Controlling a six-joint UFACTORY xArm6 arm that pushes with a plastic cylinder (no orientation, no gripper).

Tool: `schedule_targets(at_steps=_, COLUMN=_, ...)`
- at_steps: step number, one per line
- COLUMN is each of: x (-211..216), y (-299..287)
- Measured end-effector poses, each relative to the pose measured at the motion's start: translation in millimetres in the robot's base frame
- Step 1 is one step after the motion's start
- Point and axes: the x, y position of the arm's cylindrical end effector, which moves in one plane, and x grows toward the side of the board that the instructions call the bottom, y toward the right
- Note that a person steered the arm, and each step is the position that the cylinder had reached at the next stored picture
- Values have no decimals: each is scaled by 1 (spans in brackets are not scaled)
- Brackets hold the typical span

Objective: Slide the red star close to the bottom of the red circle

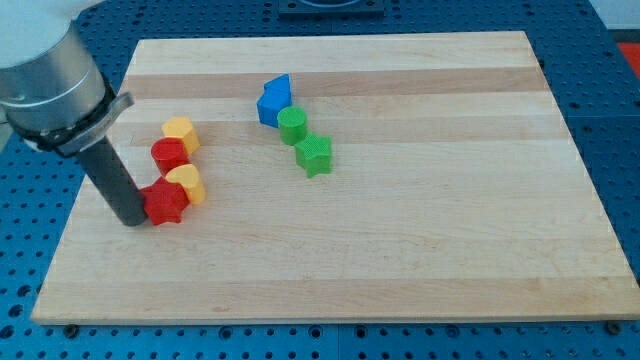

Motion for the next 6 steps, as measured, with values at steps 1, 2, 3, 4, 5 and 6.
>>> schedule_targets(at_steps=1, x=33, y=8)
schedule_targets(at_steps=2, x=-2, y=69)
schedule_targets(at_steps=3, x=-47, y=18)
schedule_targets(at_steps=4, x=-10, y=45)
schedule_targets(at_steps=5, x=42, y=63)
schedule_targets(at_steps=6, x=44, y=-45)
